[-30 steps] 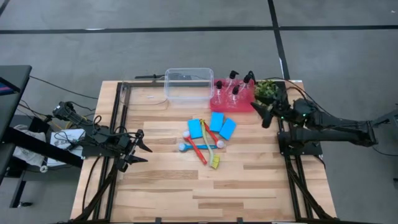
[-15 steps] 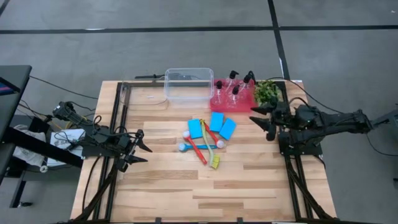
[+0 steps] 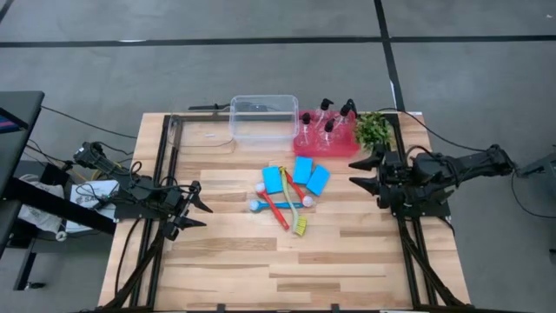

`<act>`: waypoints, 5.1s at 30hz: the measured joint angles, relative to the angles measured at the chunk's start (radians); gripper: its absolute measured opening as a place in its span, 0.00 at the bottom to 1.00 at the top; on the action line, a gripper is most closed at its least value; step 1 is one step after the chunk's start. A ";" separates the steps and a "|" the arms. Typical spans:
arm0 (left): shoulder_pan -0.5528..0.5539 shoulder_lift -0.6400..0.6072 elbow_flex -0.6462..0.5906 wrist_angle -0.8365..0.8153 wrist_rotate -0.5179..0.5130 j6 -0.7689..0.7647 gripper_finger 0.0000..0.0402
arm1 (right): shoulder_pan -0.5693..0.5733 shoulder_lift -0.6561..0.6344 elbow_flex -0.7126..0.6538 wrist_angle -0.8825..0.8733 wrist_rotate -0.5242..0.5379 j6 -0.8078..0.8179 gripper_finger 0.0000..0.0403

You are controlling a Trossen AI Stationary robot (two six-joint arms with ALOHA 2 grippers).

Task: Pick & Place Kitchen Sink Supplies
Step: Put the bottom red toilet brush into the white bin

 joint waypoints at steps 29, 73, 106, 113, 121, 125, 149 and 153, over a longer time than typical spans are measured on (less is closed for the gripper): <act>0.000 0.000 0.000 0.000 0.000 0.000 0.50 | 0.006 0.000 0.000 0.001 0.000 0.000 0.55; 0.000 0.013 0.000 0.008 -0.002 0.000 0.50 | -0.002 -0.408 -0.405 0.197 0.003 -0.212 0.55; 0.000 0.020 0.000 0.023 -0.003 0.000 0.50 | -0.001 -0.405 -0.448 0.136 0.001 -0.202 0.55; 0.000 0.020 0.000 0.026 -0.003 0.000 0.50 | -0.001 -0.405 -0.449 0.136 0.001 -0.202 0.55; 0.000 0.020 0.000 0.029 -0.003 0.000 0.50 | -0.001 -0.405 -0.449 0.136 0.001 -0.202 0.55; 0.000 0.020 0.000 0.029 -0.003 0.000 0.50 | -0.001 -0.405 -0.449 0.136 0.001 -0.202 0.55; 0.000 0.020 0.000 0.035 -0.003 0.000 0.50 | -0.001 -0.405 -0.449 0.136 0.001 -0.202 0.55; 0.000 0.020 0.000 0.036 -0.003 0.000 0.50 | -0.001 -0.405 -0.449 0.136 0.001 -0.202 0.55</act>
